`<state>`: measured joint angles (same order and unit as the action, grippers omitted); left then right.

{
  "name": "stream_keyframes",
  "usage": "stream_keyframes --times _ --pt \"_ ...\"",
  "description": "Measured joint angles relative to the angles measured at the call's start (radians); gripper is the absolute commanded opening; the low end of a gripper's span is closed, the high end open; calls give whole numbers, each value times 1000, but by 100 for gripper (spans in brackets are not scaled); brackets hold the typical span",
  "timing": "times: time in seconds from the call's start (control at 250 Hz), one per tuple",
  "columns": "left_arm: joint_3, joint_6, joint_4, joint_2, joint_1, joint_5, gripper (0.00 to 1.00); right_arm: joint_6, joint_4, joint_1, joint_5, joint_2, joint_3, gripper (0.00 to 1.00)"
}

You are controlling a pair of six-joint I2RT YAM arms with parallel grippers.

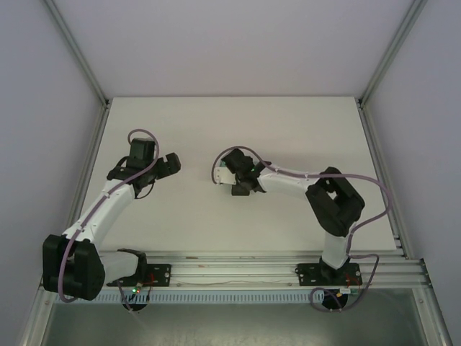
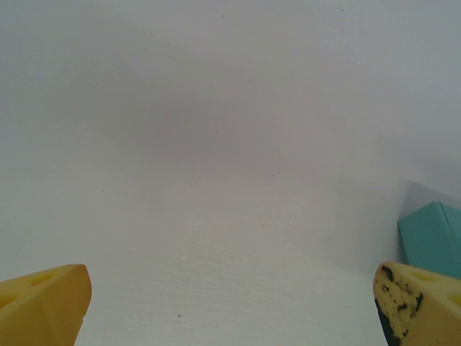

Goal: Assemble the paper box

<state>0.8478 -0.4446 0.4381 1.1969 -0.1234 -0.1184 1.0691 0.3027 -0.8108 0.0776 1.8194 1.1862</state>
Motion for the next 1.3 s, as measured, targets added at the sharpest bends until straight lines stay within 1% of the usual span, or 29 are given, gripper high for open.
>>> stream_keyframes --times 0.056,0.176,0.308,0.38,0.48,0.544,0.612,0.692,0.827,0.927,0.999,1.083,1.155,1.191,1.299 --pt "0 0 0 0 0 0 100 -31 45 -5 -27 -35 -1 94" --pt "0 3 1 -6 0 0 100 -92 106 -7 -79 -129 -5 96" --pt "0 17 1 -22 0 8 100 -148 111 -6 -106 -256 -47 97" --pt "3 25 0 -24 0 23 100 -182 118 -3 -113 -318 -61 100" --pt "4 34 -9 -24 0 45 100 -261 119 31 -132 -399 -66 100" --pt "4 45 -30 -24 0 65 100 -335 101 81 -141 -456 -80 100" --pt "2 58 -71 -24 0 98 100 -441 49 163 -137 -520 -119 100" --pt "-26 80 -157 -24 1 145 100 -593 -25 292 -127 -588 -190 100" --pt "-146 144 -346 -16 16 224 100 -838 -183 519 -106 -669 -376 100" --pt "-222 208 -481 23 45 267 100 -960 -293 639 -100 -682 -517 100" --pt "-263 252 -590 66 66 295 100 -995 -386 685 -88 -670 -607 100" --pt "-303 299 -721 131 81 326 100 -1016 -532 709 -69 -626 -700 100" --pt "-330 335 -823 191 88 339 100 -1029 -660 727 -57 -555 -760 100" --pt "-344 350 -876 223 91 341 100 -1032 -712 733 -47 -519 -777 100" --pt "-354 377 -959 278 92 341 100 -1035 -822 740 -19 -438 -788 100"
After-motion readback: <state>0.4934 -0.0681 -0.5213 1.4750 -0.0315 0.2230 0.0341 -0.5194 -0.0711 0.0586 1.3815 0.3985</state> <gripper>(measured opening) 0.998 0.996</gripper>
